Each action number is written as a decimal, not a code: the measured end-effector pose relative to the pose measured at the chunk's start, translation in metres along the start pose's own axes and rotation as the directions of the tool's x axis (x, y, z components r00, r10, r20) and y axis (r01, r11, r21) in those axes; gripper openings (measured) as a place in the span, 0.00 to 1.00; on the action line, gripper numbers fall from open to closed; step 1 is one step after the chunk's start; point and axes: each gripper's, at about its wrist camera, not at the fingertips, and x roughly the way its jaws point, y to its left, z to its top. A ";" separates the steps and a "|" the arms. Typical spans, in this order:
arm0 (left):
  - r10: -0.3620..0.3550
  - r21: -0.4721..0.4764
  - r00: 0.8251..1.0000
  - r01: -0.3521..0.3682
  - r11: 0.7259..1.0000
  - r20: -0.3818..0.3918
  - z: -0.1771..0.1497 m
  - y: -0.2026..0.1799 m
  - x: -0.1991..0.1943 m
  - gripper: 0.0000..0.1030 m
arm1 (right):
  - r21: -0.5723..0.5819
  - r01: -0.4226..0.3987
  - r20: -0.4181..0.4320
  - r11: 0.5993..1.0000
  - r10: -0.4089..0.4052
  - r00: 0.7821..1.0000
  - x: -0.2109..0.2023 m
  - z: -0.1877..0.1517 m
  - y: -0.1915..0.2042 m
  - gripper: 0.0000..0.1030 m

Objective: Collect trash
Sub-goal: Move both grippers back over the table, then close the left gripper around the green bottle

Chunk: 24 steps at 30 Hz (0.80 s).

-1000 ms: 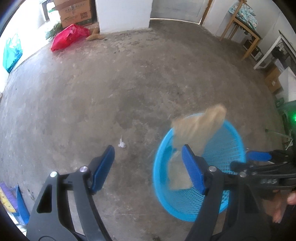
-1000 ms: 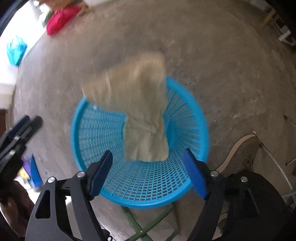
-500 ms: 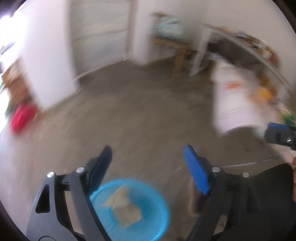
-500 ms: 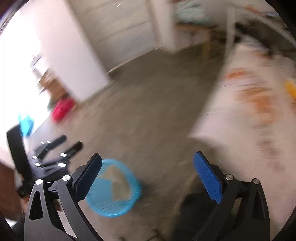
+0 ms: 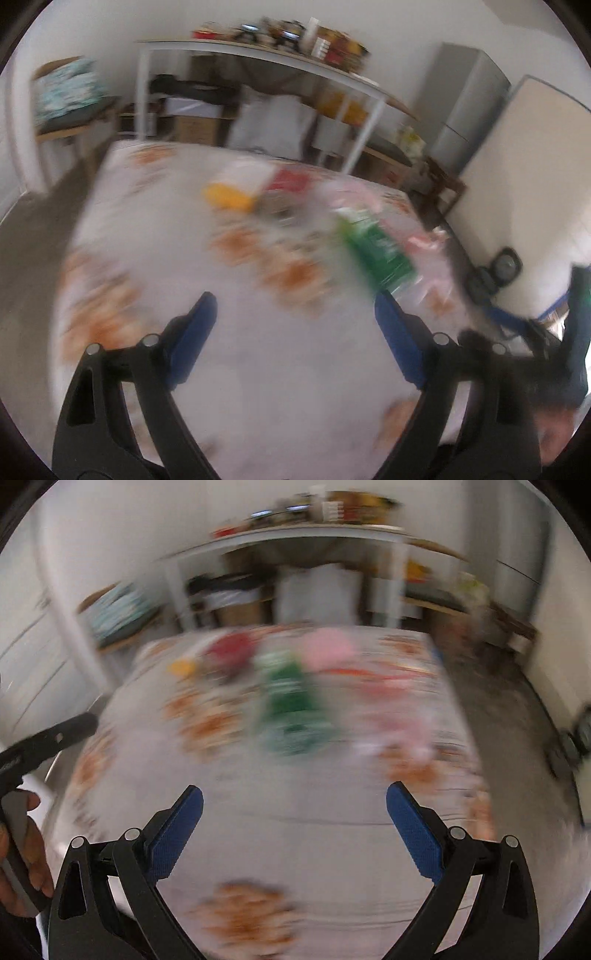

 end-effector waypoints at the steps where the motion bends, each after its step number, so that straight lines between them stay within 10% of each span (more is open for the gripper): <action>1: -0.006 0.007 1.000 0.006 1.000 -0.015 0.007 -0.011 0.019 0.81 | 0.036 0.017 0.007 0.999 -0.017 1.000 0.003 0.000 -0.018 0.94; 10: 0.065 0.005 0.985 -0.065 0.998 -0.162 0.050 -0.069 0.149 0.81 | 0.146 0.039 0.010 0.989 -0.041 0.999 0.023 -0.017 -0.072 0.94; 19: 0.102 0.032 0.963 -0.097 0.995 -0.250 0.052 -0.077 0.199 0.81 | 0.175 0.030 0.017 0.984 -0.033 0.999 0.018 -0.020 -0.084 0.94; 24: 0.095 0.088 0.960 -0.075 0.993 -0.261 0.041 -0.078 0.195 0.58 | 0.193 0.042 0.016 0.980 -0.046 0.999 0.017 -0.020 -0.088 0.94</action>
